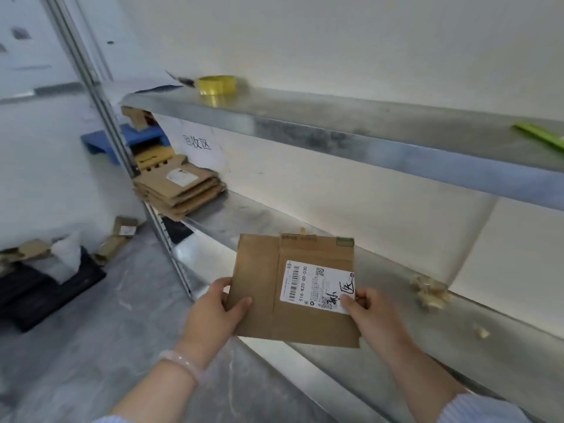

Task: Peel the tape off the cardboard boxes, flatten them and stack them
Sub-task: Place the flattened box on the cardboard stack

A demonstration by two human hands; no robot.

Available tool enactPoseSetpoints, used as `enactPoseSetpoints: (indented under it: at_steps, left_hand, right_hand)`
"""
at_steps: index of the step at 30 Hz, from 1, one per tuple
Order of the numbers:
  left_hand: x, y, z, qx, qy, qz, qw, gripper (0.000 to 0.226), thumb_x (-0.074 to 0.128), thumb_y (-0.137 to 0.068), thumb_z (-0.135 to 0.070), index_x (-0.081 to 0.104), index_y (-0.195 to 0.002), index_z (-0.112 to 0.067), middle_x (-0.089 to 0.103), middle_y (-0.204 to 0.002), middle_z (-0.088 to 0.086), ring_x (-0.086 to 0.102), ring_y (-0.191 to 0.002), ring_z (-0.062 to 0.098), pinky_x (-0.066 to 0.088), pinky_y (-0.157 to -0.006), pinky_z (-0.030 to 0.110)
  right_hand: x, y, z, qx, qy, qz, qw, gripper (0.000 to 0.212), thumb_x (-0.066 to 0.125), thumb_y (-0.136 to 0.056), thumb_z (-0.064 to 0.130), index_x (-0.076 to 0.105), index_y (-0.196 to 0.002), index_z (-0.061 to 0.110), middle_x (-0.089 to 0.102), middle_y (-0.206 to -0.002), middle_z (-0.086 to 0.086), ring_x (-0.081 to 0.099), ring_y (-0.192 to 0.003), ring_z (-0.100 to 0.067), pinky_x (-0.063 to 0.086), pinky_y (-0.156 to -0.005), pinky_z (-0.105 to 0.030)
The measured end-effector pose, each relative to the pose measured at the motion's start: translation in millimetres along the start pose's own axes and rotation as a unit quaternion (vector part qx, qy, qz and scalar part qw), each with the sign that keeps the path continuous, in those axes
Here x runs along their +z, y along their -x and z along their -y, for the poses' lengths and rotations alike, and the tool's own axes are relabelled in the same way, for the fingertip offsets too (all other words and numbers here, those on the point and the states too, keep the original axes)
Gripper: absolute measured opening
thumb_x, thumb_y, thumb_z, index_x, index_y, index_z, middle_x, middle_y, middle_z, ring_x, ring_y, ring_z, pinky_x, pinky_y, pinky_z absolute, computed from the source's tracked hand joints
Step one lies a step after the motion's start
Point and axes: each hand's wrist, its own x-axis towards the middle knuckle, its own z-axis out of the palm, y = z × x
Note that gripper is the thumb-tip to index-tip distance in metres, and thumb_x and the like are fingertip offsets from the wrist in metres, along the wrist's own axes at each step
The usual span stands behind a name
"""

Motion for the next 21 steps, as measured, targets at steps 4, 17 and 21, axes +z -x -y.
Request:
enactPoseSetpoints:
  at_steps: [4, 17, 21]
  left_hand:
    - [-53, -38, 38, -0.006, -0.006, -0.034, 0.999, 0.046, 0.07, -0.084, -0.037, 0.053, -0.124, -0.023, 0.06, -0.08, -0.013, 0.055, -0.072, -0.002, 0.039, -0.056, 0.01]
    - [-114, -196, 113, -0.058, -0.014, -0.039, 0.997, 0.051, 0.066, -0.085, -0.043, 0.048, -0.13, -0.028, 0.06, -0.085, -0.013, 0.058, -0.076, 0.002, 0.042, -0.058, 0.017]
    - [-127, -249, 122, -0.072, -0.036, -0.038, 0.996, 0.051, 0.066, -0.085, -0.044, 0.048, -0.13, -0.027, 0.062, -0.085, -0.01, 0.059, -0.075, 0.004, 0.043, -0.057, 0.018]
  right_hand:
    - [69, -27, 43, -0.018, 0.007, 0.016, 1.0, 0.015, 0.067, -0.088, 0.034, 0.067, -0.088, 0.019, 0.069, -0.08, 0.006, 0.064, -0.076, -0.013, 0.041, -0.06, -0.027]
    - [210, -156, 120, 0.001, -0.008, 0.05, 0.999, 0.014, 0.071, -0.085, 0.032, 0.066, -0.085, 0.019, 0.07, -0.079, 0.006, 0.066, -0.077, -0.015, 0.054, -0.071, -0.035]
    - [239, -196, 148, 0.001, -0.027, 0.063, 0.998, 0.011, 0.071, -0.086, 0.026, 0.064, -0.081, 0.019, 0.069, -0.081, 0.007, 0.065, -0.076, -0.009, 0.05, -0.066, -0.029]
